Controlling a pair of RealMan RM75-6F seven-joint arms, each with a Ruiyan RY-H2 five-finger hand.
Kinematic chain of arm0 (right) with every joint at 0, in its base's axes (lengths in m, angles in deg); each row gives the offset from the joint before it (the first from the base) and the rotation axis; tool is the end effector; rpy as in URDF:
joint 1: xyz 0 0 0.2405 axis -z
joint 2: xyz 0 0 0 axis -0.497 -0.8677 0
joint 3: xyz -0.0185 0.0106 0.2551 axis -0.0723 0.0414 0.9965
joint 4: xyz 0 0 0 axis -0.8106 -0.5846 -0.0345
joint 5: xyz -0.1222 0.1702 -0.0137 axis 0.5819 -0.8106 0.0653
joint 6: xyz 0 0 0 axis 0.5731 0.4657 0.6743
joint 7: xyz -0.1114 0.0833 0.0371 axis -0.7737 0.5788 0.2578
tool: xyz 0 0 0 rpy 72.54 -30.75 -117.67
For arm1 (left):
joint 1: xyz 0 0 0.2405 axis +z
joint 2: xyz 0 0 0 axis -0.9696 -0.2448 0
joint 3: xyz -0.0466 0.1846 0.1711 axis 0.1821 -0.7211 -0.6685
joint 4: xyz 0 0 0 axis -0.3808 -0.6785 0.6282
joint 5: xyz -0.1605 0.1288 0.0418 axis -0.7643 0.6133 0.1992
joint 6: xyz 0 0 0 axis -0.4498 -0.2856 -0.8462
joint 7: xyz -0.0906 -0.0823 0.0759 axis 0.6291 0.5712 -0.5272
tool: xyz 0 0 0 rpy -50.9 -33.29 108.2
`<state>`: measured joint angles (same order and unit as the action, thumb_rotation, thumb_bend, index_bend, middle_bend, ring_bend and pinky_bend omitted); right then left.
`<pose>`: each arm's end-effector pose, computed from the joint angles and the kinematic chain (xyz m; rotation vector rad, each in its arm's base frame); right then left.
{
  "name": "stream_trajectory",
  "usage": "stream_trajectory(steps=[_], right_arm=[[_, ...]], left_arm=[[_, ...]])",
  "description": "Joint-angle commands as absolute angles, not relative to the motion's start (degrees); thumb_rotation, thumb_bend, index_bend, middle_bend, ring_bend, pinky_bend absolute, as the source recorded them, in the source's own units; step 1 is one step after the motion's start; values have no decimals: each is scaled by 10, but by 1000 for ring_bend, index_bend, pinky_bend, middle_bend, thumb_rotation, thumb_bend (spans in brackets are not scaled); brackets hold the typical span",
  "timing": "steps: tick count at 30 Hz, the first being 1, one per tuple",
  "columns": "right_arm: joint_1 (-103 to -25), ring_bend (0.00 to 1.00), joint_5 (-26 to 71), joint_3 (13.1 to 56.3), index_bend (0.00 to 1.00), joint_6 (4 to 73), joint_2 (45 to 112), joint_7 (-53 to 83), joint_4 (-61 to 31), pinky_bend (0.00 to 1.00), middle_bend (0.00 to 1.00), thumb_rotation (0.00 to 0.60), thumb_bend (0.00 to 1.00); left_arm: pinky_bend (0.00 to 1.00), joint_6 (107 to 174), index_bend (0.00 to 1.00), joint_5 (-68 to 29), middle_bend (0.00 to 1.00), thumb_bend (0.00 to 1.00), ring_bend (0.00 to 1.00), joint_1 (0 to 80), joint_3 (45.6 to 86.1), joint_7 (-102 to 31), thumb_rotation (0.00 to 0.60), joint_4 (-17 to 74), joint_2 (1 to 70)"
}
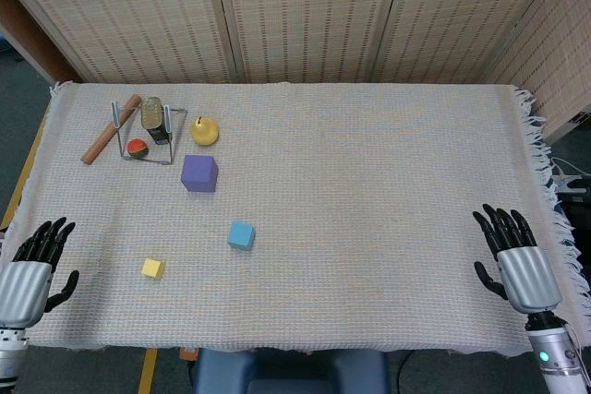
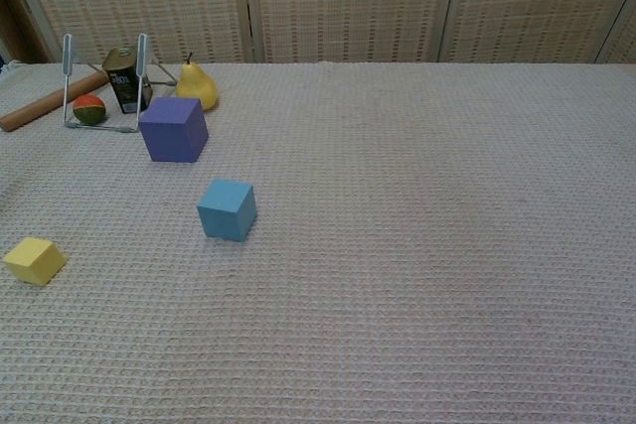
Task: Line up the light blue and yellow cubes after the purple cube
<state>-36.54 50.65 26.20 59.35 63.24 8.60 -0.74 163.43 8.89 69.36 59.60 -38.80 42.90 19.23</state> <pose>-0.3014 -0.1867 0.1346 1.5188 -0.7903 0.8972 -0.3099 0.1873 0.1484 -1.4641 -0.7699 -0.8940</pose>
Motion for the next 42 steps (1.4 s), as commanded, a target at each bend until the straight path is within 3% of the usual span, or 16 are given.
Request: stream_trajectory(steps=[1, 4, 7, 10, 11, 14, 17, 20, 30, 34, 42], right_arm=[[-363, 0, 507, 259, 0, 589, 633, 94, -9, 0, 0, 600, 131], [-360, 0, 509, 259, 0, 597, 632, 94, -6, 0, 0, 600, 131], [-358, 0, 510, 259, 0, 601, 631, 94, -6, 0, 0, 600, 131], [-358, 0, 509, 258, 0, 599, 630, 94, -5, 0, 0, 600, 132], [-358, 0, 509, 257, 0, 598, 629, 94, -4, 0, 0, 600, 131], [-359, 0, 511, 257, 0, 597, 628, 96, -3, 0, 0, 600, 131], [-359, 0, 508, 257, 0, 595, 626, 99, -2, 0, 0, 600, 132], [-359, 0, 503, 258, 0, 590, 623, 101, -1, 0, 0, 600, 132], [-358, 0, 497, 258, 0, 585, 617, 101, 2, 0, 0, 600, 131], [-361, 0, 486, 260, 0, 575, 617, 98, 1, 0, 0, 600, 131], [-361, 0, 480, 261, 0, 572, 615, 100, 2, 0, 0, 600, 131]], left_arm=[[156, 1628, 0, 100, 18, 416, 0, 691, 589, -380, 600, 426, 198], [171, 1613, 0, 121, 37, 415, 0, 678, 581, -361, 600, 426, 207], [328, 1583, 4, 130, 129, 413, 72, 659, 578, -392, 600, 441, 220], [661, 1549, 38, 133, 315, 414, 302, 631, 588, -459, 600, 473, 234], [814, 1539, 60, 130, 438, 415, 448, 623, 593, -478, 600, 483, 239], [994, 1483, 115, 98, 746, 415, 756, 591, 610, -536, 600, 517, 252], [1000, 1422, 146, 36, 929, 414, 919, 559, 631, -586, 600, 547, 267], [1000, 1390, 147, -7, 998, 415, 993, 529, 648, -651, 600, 555, 291], [1000, 1355, 192, -83, 1000, 405, 1000, 479, 671, -727, 600, 548, 344], [1000, 1303, 165, -154, 1000, 381, 1000, 431, 687, -747, 600, 511, 388], [1000, 1294, 115, -194, 1000, 338, 1000, 388, 681, -775, 600, 472, 424]])
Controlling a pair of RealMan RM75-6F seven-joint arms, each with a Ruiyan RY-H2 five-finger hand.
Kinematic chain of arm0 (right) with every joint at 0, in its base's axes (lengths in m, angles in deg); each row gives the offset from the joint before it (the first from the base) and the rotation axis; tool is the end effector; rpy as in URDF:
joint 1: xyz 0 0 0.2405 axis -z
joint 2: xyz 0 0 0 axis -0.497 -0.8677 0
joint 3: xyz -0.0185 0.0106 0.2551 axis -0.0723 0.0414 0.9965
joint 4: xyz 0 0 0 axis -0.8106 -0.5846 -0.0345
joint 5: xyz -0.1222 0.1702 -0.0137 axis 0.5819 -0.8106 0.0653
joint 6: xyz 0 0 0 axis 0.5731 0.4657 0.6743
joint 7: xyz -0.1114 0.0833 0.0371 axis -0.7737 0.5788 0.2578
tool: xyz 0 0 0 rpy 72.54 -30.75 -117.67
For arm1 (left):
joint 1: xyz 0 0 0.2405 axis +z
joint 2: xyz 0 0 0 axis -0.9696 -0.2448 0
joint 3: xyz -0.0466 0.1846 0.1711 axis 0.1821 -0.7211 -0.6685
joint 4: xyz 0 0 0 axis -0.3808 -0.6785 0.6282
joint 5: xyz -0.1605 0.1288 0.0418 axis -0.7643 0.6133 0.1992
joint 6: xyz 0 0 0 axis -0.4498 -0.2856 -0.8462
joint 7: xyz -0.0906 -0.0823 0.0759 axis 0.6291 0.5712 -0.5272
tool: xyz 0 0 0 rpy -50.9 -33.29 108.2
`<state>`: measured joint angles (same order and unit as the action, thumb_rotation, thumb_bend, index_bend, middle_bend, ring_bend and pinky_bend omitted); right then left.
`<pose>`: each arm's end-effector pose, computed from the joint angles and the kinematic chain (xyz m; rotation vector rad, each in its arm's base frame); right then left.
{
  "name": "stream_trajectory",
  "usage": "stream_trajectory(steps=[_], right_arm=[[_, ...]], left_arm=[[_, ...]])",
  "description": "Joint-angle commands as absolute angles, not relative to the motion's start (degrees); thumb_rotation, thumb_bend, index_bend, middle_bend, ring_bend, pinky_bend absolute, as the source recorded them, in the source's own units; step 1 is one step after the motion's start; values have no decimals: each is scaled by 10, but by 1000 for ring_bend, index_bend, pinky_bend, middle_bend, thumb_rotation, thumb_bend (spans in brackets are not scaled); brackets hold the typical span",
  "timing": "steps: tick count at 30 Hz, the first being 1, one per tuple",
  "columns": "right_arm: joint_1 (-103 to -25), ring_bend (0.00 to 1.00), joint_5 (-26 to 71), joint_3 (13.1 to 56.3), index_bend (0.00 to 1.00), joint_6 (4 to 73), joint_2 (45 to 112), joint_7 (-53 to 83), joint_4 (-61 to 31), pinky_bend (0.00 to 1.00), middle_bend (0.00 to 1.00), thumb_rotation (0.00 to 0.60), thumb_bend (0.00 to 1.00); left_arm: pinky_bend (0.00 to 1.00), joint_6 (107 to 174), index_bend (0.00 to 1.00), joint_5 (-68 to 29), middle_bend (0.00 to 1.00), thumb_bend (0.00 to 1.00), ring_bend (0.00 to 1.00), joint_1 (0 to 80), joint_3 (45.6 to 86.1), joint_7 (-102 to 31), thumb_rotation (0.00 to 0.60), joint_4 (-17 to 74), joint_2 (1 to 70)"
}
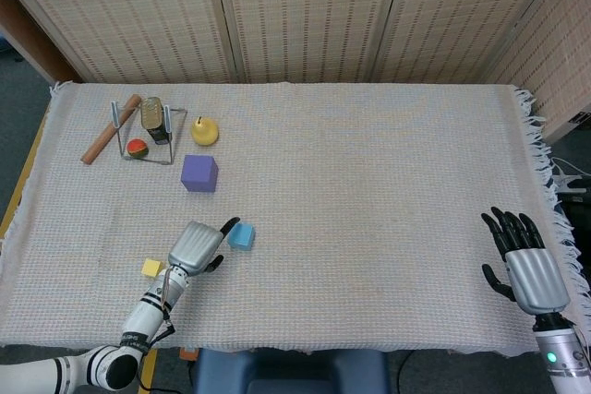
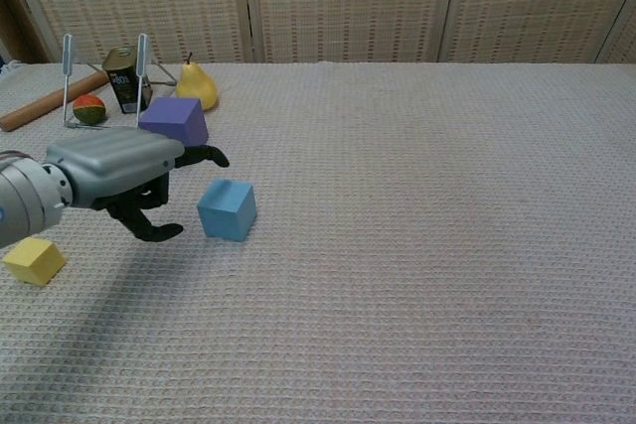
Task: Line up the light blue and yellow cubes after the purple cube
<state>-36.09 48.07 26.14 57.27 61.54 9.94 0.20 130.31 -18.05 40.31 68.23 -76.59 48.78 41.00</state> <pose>-0.3106 -0.1845 0.1404 1.4958 -0.8515 0.8521 -0.1519 0.3002 -0.0279 -1.9792 -0.7954 -0.7287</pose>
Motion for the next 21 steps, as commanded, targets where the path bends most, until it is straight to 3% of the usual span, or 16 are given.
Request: stream_trajectory(steps=[1, 9, 14, 21], right_arm=[[-361, 0, 479, 261, 0, 571, 615, 100, 2, 0, 0, 600, 131], [-359, 0, 472, 263, 0, 570, 610, 101, 5, 0, 0, 600, 131], [-360, 0, 469, 262, 0, 565, 608, 101, 7, 0, 0, 600, 131], [-360, 0, 469, 261, 0, 562, 607, 102, 8, 0, 0, 600, 132]], left_arm=[[1000, 1293, 115, -197, 1000, 340, 1000, 383, 679, -775, 600, 462, 429], [1000, 1305, 186, -187, 1000, 346, 1000, 365, 672, -752, 600, 421, 450], [1000, 1320, 365, -167, 1000, 346, 1000, 360, 665, -735, 600, 397, 464], [1000, 1341, 490, -138, 1000, 348, 1000, 361, 663, -688, 600, 365, 475]])
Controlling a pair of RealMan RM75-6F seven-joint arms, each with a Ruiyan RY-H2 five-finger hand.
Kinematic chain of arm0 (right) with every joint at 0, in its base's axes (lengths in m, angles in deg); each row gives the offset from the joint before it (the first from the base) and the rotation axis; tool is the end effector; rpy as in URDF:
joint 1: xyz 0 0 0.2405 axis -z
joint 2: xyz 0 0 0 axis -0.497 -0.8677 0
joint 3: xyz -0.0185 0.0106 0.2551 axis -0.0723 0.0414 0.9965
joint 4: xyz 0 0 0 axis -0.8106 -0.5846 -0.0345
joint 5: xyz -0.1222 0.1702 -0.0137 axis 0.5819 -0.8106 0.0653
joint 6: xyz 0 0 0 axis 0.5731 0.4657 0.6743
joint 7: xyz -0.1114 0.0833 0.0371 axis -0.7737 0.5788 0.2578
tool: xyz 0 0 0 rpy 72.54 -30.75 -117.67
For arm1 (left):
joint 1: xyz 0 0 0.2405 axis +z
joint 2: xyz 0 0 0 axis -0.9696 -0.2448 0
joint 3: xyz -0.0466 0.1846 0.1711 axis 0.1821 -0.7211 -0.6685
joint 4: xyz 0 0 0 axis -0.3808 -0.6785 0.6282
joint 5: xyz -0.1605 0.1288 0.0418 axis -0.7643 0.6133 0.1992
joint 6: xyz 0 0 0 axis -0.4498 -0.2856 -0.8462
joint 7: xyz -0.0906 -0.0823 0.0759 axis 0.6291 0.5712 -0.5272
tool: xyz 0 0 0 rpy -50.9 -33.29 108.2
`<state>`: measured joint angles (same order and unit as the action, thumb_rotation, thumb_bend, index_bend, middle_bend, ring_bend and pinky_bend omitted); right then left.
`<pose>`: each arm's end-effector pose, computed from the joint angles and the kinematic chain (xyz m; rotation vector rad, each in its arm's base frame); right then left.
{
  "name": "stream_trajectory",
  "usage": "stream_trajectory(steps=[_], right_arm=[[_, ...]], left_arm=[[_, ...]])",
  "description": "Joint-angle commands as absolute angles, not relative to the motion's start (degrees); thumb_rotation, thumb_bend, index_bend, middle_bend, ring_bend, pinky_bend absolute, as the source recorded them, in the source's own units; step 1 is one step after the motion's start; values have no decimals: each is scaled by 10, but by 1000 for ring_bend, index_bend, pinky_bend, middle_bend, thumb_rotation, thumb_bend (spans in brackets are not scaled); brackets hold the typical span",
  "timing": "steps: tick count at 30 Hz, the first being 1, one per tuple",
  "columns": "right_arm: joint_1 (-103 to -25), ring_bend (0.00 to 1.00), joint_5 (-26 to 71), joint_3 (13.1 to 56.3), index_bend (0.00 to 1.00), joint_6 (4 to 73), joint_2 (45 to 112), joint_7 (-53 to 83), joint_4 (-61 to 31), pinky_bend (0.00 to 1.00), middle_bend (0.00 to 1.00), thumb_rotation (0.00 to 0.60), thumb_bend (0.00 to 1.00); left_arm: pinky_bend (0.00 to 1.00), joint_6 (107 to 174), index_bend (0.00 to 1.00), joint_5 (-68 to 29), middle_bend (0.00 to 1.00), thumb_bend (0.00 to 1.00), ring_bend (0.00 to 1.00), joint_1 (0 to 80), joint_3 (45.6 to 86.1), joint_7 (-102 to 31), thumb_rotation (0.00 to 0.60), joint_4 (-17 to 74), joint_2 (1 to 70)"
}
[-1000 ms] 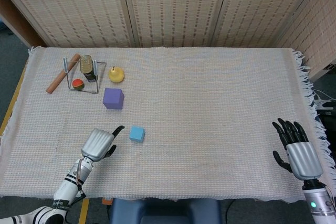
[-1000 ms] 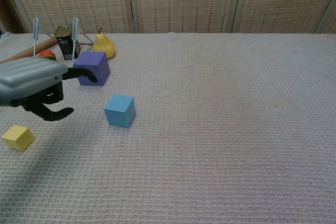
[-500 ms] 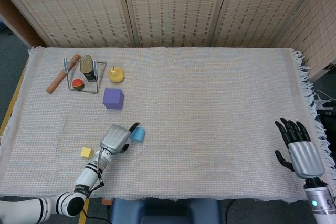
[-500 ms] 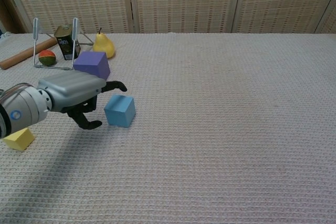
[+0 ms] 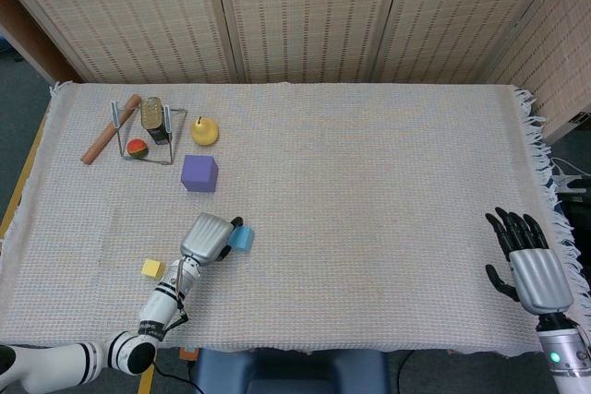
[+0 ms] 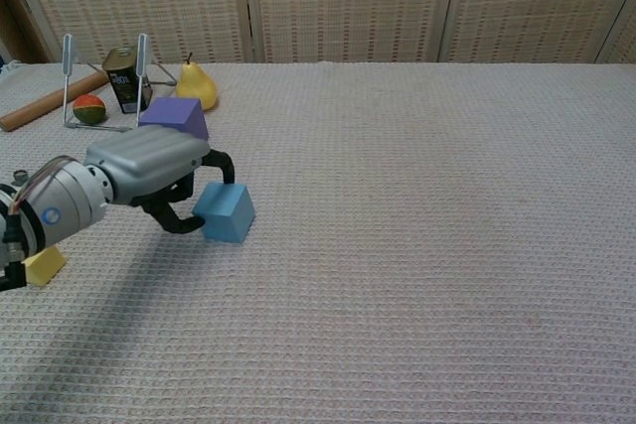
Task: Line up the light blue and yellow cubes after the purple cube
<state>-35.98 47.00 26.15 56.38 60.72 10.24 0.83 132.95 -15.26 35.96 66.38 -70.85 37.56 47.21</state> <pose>-0.3135 -0.1839 0.1432 1.4869 -0.8739 0.8332 -0.1502 0.3213 -0.0498 -1.9533 -0.7271 -0.7718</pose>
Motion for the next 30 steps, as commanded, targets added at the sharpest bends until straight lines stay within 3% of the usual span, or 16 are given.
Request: stream_trajectory(steps=[1, 13, 30], right_arm=[[-361, 0, 469, 261, 0, 560, 607, 102, 8, 0, 0, 600, 131], [-361, 0, 466, 261, 0, 557, 609, 95, 12, 0, 0, 600, 131], [-365, 0, 451, 264, 0, 544, 612, 87, 12, 0, 0, 600, 132]], left_arm=[[1000, 1344, 497, -134, 1000, 348, 1000, 362, 663, -682, 600, 365, 473], [1000, 1349, 520, -178, 1000, 348, 1000, 383, 674, -648, 600, 326, 417], [1000, 1318, 516, -191, 1000, 350, 1000, 358, 691, -601, 600, 247, 442]])
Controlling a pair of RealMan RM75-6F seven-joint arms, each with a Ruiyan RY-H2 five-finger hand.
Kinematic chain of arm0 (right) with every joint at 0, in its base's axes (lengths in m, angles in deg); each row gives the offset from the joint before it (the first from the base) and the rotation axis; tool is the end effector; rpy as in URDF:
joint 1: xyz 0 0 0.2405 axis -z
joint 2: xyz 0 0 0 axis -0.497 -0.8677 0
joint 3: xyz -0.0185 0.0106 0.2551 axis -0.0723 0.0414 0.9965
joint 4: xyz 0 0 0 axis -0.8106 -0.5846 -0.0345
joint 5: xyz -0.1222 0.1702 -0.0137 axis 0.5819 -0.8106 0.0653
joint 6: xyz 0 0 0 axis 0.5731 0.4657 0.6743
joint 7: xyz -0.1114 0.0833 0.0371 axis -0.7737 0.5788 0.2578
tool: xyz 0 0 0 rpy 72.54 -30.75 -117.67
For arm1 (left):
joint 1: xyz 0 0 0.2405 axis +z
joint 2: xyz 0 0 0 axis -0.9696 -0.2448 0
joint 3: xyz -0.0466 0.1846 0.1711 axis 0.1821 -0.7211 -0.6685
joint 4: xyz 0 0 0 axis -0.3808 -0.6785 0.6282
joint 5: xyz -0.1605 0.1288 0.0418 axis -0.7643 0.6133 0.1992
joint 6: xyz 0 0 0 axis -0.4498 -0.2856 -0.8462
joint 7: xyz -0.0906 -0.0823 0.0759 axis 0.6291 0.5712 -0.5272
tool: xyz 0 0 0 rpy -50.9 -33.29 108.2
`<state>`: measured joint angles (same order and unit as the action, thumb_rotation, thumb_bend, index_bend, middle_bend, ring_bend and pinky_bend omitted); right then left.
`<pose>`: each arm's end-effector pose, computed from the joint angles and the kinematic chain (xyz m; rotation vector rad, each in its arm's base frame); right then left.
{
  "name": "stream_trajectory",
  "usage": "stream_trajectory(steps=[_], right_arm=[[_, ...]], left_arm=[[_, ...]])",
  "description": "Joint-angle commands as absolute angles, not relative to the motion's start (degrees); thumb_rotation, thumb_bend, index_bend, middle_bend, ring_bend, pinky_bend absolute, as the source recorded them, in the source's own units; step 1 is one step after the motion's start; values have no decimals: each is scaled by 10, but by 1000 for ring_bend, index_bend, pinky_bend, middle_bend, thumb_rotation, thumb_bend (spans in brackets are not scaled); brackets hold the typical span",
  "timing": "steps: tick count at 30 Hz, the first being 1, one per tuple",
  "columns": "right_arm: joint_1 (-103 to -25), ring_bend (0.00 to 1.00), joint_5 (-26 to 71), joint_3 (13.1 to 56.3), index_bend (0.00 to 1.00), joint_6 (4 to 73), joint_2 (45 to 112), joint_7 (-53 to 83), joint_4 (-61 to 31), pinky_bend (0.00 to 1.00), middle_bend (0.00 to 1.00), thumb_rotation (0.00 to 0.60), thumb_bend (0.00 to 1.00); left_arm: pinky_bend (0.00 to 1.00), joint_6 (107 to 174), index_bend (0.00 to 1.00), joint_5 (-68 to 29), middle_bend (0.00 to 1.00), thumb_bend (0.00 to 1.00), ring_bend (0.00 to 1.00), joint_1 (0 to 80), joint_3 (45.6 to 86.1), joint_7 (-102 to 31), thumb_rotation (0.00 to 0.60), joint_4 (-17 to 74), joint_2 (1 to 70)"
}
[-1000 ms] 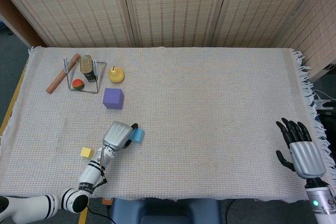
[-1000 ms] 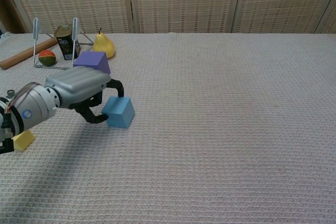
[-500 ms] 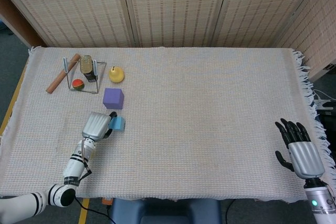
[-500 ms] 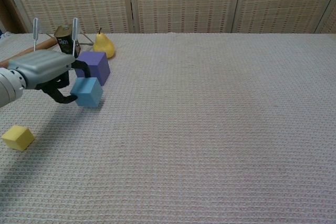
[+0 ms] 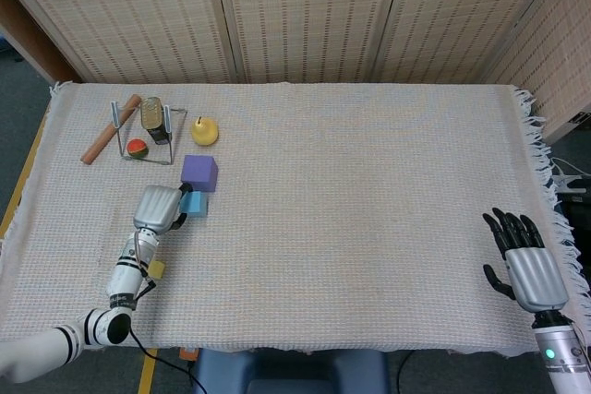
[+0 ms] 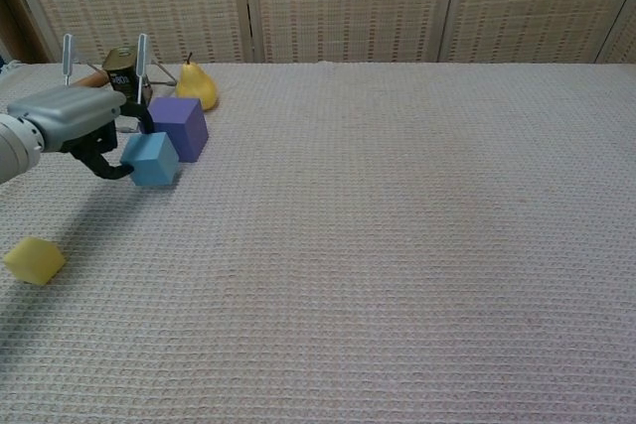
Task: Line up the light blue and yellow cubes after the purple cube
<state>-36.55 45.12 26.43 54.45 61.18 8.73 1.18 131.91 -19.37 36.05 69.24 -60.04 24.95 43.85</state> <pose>-0.3153 -0.1877 0.1380 1.4869 -0.8934 0.7984 -0.2135 0.3763 0.0005 -1.7090 -0.8034 -0.7102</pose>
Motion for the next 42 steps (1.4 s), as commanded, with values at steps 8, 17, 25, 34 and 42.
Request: stream_trajectory(steps=[8, 17, 25, 34, 42], right_arm=[[-365, 0, 449, 264, 0, 543, 610, 88, 12, 0, 0, 600, 132], [-366, 0, 446, 263, 0, 539, 610, 83, 16, 0, 0, 600, 132], [-367, 0, 444, 262, 0, 535, 610, 79, 18, 0, 0, 600, 132], [-367, 0, 441, 261, 0, 532, 608, 75, 22, 0, 0, 600, 132], [-368, 0, 444, 257, 0, 527, 605, 76, 25, 0, 0, 600, 131]], left_arm=[[1000, 1322, 510, -190, 1000, 350, 1000, 350, 686, -617, 600, 226, 458], [1000, 1312, 405, -200, 1000, 348, 1000, 348, 682, -628, 600, 214, 459], [1000, 1327, 300, -193, 1000, 348, 1000, 349, 683, -625, 600, 215, 462], [1000, 1326, 284, -195, 1000, 348, 1000, 349, 681, -629, 600, 213, 463], [1000, 1383, 273, -160, 1000, 348, 1000, 373, 671, -629, 600, 284, 433]])
